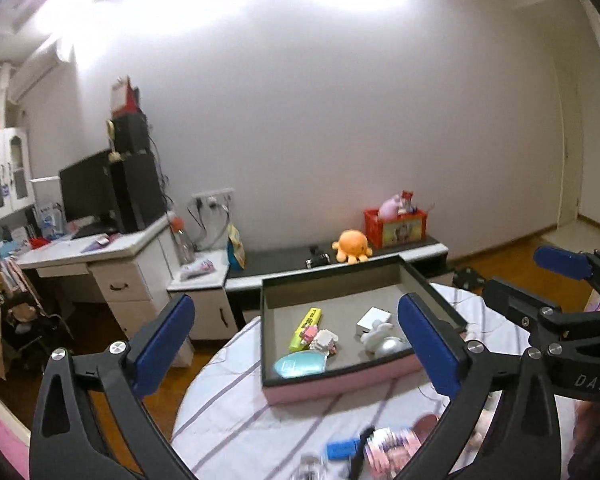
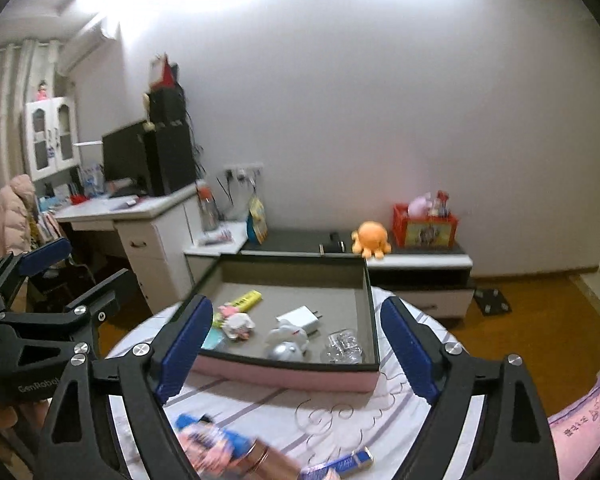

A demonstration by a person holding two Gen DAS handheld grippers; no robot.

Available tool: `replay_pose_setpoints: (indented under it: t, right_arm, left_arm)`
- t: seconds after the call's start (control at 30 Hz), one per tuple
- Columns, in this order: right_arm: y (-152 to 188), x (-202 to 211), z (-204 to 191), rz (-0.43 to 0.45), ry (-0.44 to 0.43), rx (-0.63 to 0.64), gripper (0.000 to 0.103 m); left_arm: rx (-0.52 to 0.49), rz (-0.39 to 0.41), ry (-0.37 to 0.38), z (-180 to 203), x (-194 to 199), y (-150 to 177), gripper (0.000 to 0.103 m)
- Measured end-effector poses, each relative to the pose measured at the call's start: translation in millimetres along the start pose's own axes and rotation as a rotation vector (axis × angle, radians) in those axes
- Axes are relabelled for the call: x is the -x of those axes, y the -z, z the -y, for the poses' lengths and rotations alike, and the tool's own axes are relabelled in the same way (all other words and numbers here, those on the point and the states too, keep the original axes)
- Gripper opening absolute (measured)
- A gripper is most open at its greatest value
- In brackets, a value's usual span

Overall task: Organize rigid objects
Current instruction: 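Withdraw both tools from the pink box back over the bed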

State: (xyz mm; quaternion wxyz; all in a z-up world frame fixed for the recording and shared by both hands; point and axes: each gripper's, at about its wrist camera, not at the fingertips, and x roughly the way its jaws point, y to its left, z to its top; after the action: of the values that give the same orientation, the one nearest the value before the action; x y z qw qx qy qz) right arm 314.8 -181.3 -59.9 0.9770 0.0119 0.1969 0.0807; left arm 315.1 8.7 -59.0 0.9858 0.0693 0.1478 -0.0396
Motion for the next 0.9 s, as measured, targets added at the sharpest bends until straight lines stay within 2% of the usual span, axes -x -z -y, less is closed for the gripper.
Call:
replay_pose_setpoints:
  t: [0.13,0.23,0.37,0.47,0.7,0.9]
  right_arm:
    - [9.2,50.4,-13.3,0.085,0.004,0.038,0.088]
    - [17.4,87.5,-21.1,0.136,-0.027,0.041,0.088]
    - [30.5,123.9,-31.9,0.204,-0.008,0.063,0.088]
    - [40.7,140.6,-37.6,0.223,-0.011,0.061,0.088]
    - [56.6,157.3,-35.5,0.232,-0.003,0.046,0.088]
    - [61.2,164.9,-33.9,0.235,0.019,0.05,0.088]
  left_arm:
    - [0.017,0.061,-0.019,-1.4,54.5,9.8,0.103]
    - [0.078,0.099,-0.01,-2.8,91.4,21.2,0.103]
    - [0.098,0.115,-0.01,0.1,121.0,33.4,0.103]
    - [0.114,0.119,-0.012,1.3,133.5,40.0,0.103]
    - [0.07,0.139,-0.072,10.5,152.2,46.3,0.103]
    - [0.081,0.138,-0.064,11.8,154.4,48.4,0.103]
